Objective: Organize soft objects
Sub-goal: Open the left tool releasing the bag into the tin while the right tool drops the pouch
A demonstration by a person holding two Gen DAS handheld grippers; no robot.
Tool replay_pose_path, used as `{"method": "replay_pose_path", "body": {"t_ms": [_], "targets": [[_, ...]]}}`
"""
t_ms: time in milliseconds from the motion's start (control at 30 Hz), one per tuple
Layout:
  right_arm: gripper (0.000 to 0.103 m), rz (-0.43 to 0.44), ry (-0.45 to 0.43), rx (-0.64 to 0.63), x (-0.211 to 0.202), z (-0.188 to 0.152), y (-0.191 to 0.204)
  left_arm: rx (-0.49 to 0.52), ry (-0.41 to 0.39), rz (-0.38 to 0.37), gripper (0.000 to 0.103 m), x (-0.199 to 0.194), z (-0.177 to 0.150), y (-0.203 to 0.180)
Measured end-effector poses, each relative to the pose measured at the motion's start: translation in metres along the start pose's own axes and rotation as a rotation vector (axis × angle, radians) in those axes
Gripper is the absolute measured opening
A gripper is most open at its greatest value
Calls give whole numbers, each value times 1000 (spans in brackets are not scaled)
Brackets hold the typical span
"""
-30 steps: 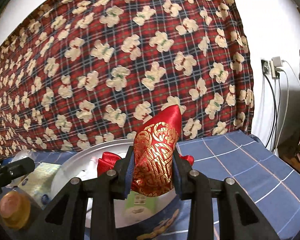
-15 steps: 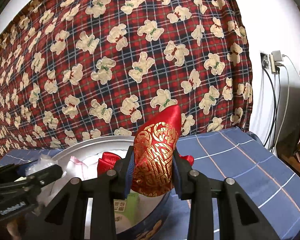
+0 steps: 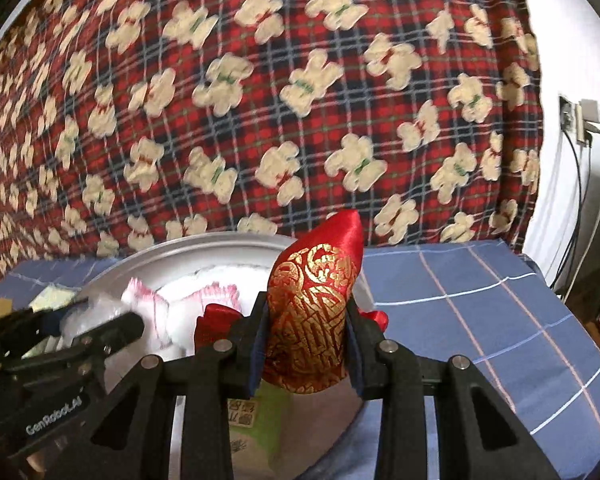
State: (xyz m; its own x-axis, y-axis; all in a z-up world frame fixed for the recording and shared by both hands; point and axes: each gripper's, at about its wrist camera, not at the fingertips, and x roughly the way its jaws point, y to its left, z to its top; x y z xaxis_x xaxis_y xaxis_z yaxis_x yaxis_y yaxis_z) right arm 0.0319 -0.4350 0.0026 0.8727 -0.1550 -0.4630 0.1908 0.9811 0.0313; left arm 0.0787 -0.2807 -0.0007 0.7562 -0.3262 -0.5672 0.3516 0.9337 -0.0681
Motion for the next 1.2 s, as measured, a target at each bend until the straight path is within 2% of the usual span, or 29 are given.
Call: {"method": "replay_pose_path", "body": {"t_ms": [300, 367, 433, 467, 533, 567, 633, 667, 733, 833, 967, 1200], "targets": [[37, 27, 18, -30, 2, -2, 10, 26, -29, 71, 50, 2, 1, 1], [41, 52, 20, -35, 2, -2, 12, 24, -27, 75, 51, 2, 1, 2], [65, 70, 21, -30, 1, -2, 14, 18, -35, 78, 58, 0, -1, 4], [66, 59, 15, -27, 0, -2, 15, 11, -50, 88, 62, -2, -2, 5], [67, 67, 7, -30, -2, -1, 16, -8, -71, 123, 77, -5, -2, 10], [67, 75, 3, -24, -3, -1, 15, -27, -73, 136, 82, -6, -2, 13], [71, 87, -5, -7, -5, 0, 13, -75, -73, 162, 99, -8, -2, 20], [73, 85, -15, 3, -8, 1, 11, -95, -78, 173, 102, -9, -2, 24], [85, 80, -31, 9, -11, 3, 10, -112, -112, 183, 103, -14, -2, 27], [85, 87, -57, 11, -16, 4, 10, -93, -156, 212, 103, -22, -4, 25], [86, 81, -46, 20, -14, 3, 9, -35, -193, 283, 103, -31, -8, 19], [86, 64, -93, 38, -25, 3, 2, -31, -246, 282, 103, -49, -15, 18]]}}
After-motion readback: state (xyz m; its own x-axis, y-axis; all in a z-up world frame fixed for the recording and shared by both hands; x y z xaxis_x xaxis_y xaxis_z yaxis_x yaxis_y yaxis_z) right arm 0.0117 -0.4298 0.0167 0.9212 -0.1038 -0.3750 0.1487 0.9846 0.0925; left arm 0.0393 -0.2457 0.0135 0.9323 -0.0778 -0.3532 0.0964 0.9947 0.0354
